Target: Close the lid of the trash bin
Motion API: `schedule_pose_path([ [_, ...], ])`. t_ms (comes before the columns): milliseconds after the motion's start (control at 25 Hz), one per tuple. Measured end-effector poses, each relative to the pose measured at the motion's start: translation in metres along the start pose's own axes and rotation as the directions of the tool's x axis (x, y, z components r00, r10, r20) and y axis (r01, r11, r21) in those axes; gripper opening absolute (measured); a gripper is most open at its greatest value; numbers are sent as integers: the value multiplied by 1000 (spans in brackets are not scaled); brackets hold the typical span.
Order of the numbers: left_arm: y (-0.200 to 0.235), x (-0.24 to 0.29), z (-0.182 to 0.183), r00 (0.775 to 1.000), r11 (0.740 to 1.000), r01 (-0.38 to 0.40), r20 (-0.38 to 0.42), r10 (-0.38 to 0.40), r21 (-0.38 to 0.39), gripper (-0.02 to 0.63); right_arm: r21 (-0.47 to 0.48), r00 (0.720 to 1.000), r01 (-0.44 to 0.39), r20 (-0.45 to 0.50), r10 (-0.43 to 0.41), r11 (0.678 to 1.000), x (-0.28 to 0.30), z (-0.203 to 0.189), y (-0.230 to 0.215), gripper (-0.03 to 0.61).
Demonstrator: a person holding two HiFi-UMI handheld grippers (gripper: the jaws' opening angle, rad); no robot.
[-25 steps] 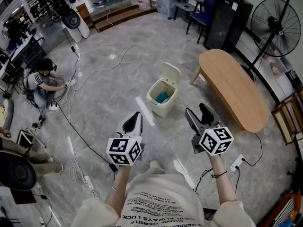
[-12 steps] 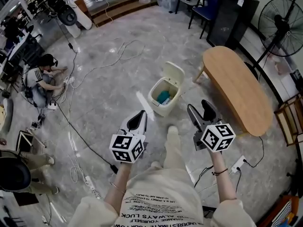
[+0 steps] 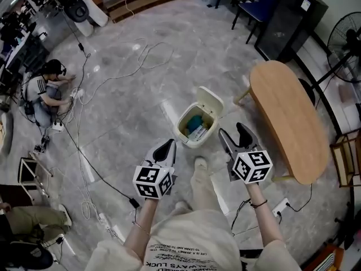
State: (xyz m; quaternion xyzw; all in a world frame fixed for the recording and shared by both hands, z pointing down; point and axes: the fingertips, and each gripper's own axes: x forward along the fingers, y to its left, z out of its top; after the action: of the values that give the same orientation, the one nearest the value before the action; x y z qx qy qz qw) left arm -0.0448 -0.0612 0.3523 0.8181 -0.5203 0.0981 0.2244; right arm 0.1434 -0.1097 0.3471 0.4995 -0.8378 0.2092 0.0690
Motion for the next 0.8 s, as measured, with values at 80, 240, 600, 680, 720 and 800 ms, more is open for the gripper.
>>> schedule_pose_path([
  [80, 11, 25, 1, 1000, 1000, -13, -19, 12, -19, 23, -1, 999, -9, -35, 9, 1000, 26, -2, -14, 290],
  [240, 28, 71, 2, 998, 998, -40, -55, 37, -48, 23, -19, 995, -20, -99, 18, 1000, 74, -6, -45, 290],
  [600, 56, 151, -15, 985, 989, -98, -152, 80, -112, 23, -77, 972, -42, -234, 23, 996, 164, -30, -97, 290],
  [680, 60, 164, -20, 982, 987, -105, -172, 84, -117, 23, -85, 965, -52, -261, 28, 995, 179, -39, -103, 290],
  [720, 63, 170, -22, 980, 987, -109, -180, 86, -119, 23, -90, 961, -57, -274, 31, 994, 186, -44, -105, 290],
  [800, 69, 182, -27, 977, 986, -114, -194, 89, -122, 23, -107, 953, -69, -301, 34, 992, 198, -53, -109, 290],
])
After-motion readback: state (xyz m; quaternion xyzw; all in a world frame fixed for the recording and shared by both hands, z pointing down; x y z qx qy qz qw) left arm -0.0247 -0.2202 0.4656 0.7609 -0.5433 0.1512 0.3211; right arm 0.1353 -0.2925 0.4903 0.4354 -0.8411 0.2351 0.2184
